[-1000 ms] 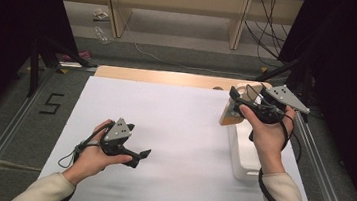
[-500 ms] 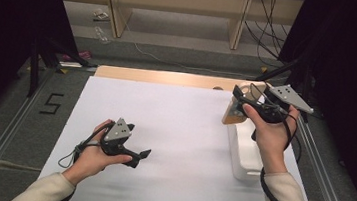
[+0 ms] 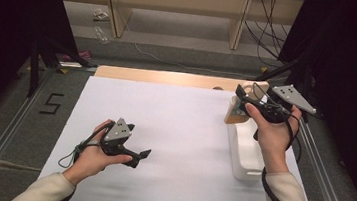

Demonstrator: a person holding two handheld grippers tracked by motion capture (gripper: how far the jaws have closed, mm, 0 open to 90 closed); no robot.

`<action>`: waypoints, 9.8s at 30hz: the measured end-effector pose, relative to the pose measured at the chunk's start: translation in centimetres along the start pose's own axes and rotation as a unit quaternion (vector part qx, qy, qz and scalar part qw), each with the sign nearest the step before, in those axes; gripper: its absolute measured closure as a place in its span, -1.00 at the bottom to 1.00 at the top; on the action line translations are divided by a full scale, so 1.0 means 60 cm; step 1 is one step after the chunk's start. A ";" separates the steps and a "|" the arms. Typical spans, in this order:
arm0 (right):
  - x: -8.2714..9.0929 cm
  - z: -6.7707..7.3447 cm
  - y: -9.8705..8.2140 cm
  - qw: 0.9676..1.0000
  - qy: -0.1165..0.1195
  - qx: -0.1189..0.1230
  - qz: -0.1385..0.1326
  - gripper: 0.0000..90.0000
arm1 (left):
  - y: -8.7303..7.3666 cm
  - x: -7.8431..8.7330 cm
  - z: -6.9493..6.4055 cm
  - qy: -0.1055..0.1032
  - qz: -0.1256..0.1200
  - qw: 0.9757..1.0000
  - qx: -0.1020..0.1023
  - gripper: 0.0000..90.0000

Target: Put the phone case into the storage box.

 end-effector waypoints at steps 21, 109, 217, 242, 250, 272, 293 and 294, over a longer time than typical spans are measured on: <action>0.002 -0.013 0.002 1.000 -0.011 -0.001 -0.002 -0.73 | 0.000 0.000 0.000 0.000 0.001 1.000 0.000 -1.00; -0.018 -0.058 0.009 0.998 -0.056 0.014 0.010 -0.73 | 0.001 0.001 0.001 0.003 0.000 1.000 0.002 -1.00; -0.124 -0.102 -0.011 0.993 -0.092 0.011 0.070 -0.73 | -0.001 -0.003 0.002 -0.002 0.001 1.000 0.006 -1.00; -0.145 -0.107 -0.017 0.992 -0.096 0.007 0.079 -0.73 | -0.001 -0.003 0.001 -0.002 0.001 1.000 0.005 -1.00; -0.150 -0.111 -0.020 0.992 -0.100 0.007 0.082 -0.73 | -0.002 -0.003 0.001 -0.003 0.002 1.000 0.005 -1.00; -0.165 -0.122 -0.035 0.990 -0.109 0.006 0.091 -0.73 | -0.002 -0.005 0.001 -0.003 0.001 1.000 0.006 -1.00; -0.176 -0.126 -0.052 0.989 -0.111 0.006 0.099 -0.73 | -0.002 -0.005 0.001 -0.004 0.001 1.000 0.006 -1.00; -0.176 -0.126 -0.052 0.989 -0.111 0.006 0.099 -0.73 | -0.002 -0.005 0.001 -0.004 0.001 1.000 0.006 -1.00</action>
Point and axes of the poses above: each handheld gripper's, and its own axes: x roughly backward along the jaws, y roughly out of its top, z roughly to its left, the point moved 4 cm from there along -x, roughly forward along the jaws, and after that the axes turned 12 degrees about -z, right-handed, at the moved point
